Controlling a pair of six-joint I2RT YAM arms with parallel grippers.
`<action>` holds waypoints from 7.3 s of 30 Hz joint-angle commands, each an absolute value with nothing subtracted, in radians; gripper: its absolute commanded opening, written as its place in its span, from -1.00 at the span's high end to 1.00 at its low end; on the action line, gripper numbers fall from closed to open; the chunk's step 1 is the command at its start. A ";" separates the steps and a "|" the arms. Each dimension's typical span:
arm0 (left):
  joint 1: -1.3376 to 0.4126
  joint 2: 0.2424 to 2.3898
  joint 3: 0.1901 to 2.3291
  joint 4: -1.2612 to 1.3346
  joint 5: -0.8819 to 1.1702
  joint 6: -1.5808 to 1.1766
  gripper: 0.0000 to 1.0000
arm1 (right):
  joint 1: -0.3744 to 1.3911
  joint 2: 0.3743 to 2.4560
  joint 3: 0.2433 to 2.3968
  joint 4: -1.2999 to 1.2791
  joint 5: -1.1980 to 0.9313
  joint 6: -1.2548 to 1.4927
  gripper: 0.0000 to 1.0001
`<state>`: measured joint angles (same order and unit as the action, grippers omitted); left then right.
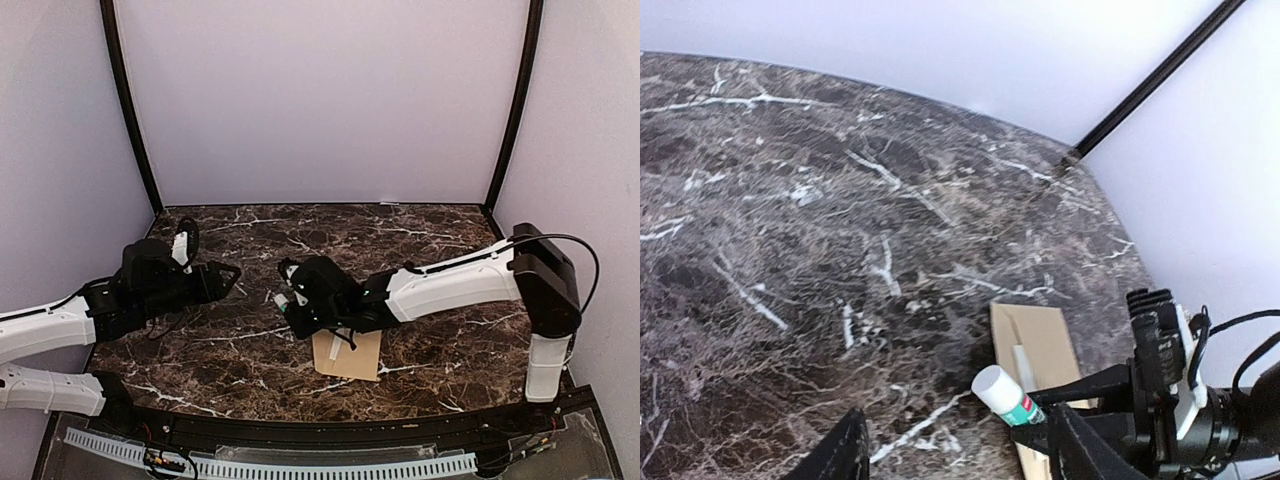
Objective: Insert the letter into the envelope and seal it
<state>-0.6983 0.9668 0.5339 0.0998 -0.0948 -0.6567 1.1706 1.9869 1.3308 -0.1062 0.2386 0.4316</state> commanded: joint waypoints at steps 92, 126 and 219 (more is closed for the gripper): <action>-0.796 1.419 1.018 0.292 0.104 -0.551 1.00 | 1.075 1.638 1.054 0.361 0.320 0.342 1.00; -0.787 1.418 0.969 0.548 0.706 -0.479 -0.21 | 1.077 1.397 0.825 0.594 -0.196 0.368 1.00; -0.767 1.396 0.654 0.176 -0.135 -0.551 -0.20 | 1.089 1.183 0.516 0.648 0.130 0.099 1.00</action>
